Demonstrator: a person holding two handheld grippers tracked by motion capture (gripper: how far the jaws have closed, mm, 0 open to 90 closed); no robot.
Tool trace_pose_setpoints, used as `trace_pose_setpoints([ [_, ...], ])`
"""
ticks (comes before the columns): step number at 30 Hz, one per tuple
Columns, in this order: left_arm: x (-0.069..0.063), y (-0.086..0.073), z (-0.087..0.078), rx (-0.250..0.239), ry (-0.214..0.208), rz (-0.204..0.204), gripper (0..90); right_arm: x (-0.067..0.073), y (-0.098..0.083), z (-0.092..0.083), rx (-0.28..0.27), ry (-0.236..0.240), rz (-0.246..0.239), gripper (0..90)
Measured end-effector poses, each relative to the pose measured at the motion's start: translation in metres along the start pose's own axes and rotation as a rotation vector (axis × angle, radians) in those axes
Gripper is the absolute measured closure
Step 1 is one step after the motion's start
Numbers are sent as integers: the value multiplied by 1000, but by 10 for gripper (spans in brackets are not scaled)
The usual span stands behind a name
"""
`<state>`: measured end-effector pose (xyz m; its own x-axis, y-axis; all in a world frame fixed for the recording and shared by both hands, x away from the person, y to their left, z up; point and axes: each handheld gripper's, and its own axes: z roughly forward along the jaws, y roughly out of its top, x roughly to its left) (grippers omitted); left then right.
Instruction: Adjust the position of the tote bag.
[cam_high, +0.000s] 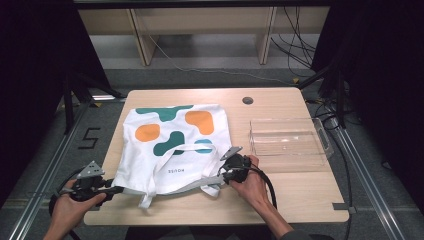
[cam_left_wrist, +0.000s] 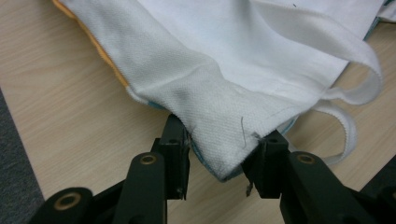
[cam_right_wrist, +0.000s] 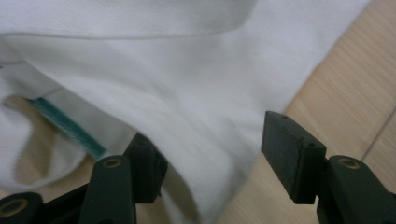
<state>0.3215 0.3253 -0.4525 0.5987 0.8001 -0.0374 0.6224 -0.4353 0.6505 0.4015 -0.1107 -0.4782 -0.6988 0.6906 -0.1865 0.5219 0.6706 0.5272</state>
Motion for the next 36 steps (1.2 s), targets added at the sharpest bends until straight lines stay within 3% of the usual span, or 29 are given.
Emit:
trace_pose_setpoints([
  [1,0,-1,1,-1,4,1,631,-2,-2,2,28,8,38,438],
  [5,-5,-1,4,15,40,23,632,-7,-8,9,44,-2,43,446],
  [8,-3,-1,5,13,41,24,610,-5,-7,12,39,-22,14,439],
  [10,-5,-1,9,13,51,-3,561,-4,-6,13,30,-33,-4,446],
  [14,-8,3,17,15,60,6,471,-3,-5,13,36,-8,11,513],
  [16,-4,6,18,5,54,3,483,-3,-5,13,36,3,10,535],
  [21,1,9,23,20,21,-17,621,-7,-7,13,27,11,6,535],
  [26,2,9,19,20,3,7,715,-13,-11,12,20,27,40,609],
  [28,2,9,18,17,-15,-3,728,-15,-12,10,3,29,48,666],
  [31,2,10,15,3,-1,8,733,-19,-11,1,-59,11,23,784],
  [34,7,9,10,-1,-1,10,743,-20,-7,-15,-119,30,12,798],
  [36,8,7,11,-19,1,-2,745,-18,-6,-22,-131,43,10,797],
])
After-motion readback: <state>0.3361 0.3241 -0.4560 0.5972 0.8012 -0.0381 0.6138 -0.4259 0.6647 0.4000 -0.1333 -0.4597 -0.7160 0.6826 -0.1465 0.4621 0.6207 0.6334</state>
